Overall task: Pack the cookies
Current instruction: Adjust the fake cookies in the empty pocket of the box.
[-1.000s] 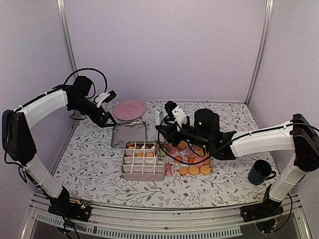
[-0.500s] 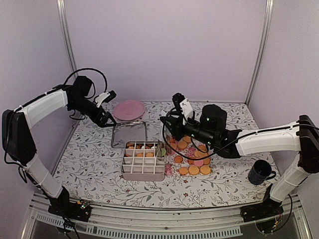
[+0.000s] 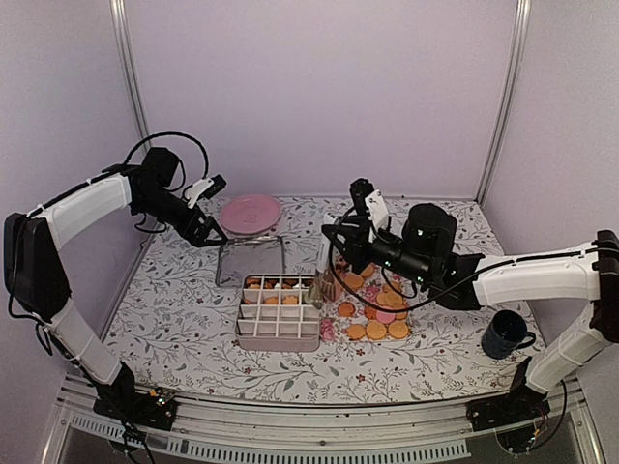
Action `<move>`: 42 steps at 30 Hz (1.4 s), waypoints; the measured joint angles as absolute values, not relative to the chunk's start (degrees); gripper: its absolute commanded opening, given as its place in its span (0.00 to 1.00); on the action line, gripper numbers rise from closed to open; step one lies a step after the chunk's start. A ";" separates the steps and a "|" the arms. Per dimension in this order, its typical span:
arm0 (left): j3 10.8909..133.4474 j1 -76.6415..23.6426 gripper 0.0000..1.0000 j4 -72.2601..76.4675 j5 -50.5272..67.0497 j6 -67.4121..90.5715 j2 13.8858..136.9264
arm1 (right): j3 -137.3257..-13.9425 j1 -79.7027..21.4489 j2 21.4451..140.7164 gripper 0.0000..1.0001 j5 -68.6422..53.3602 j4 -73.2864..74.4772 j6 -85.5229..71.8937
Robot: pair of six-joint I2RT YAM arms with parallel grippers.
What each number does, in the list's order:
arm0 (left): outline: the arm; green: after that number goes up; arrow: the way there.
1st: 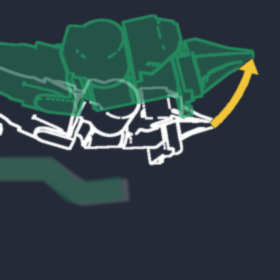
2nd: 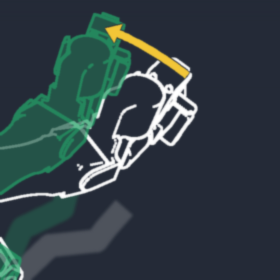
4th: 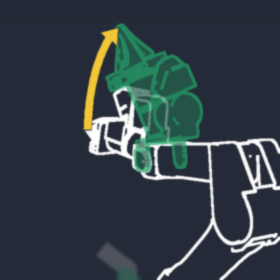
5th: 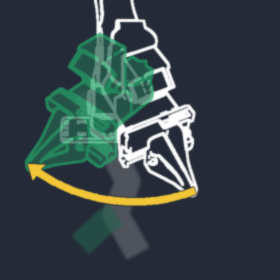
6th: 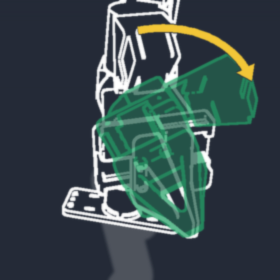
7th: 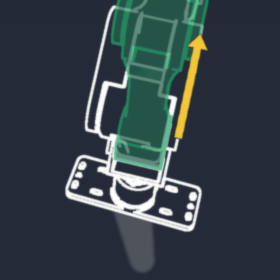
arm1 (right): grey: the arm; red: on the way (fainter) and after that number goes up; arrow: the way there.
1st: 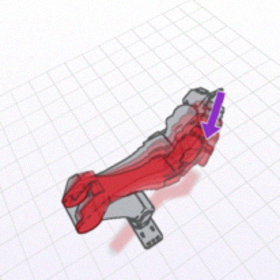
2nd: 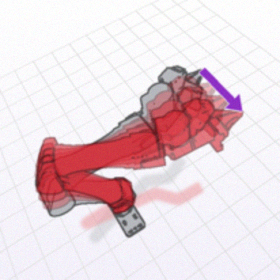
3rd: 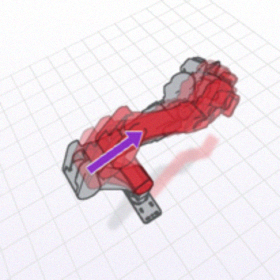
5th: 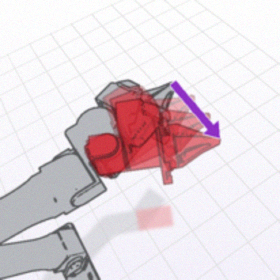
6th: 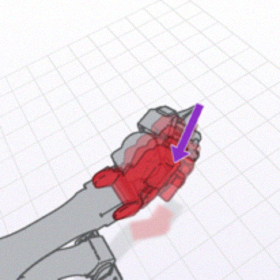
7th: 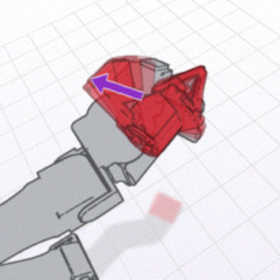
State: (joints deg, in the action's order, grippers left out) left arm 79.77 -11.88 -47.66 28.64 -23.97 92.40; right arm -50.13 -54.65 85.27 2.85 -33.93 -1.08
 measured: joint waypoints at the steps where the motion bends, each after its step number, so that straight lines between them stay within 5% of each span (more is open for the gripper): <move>1: 79.77 -11.88 0.99 -47.64 29.04 -23.97 92.40 | -50.13 -54.59 85.08 0.24 2.85 -33.82 -1.28; 42: 79.66 -12.27 0.99 -47.66 29.93 -25.02 92.40 | -51.37 -50.59 87.15 0.22 -2.02 -36.60 -6.68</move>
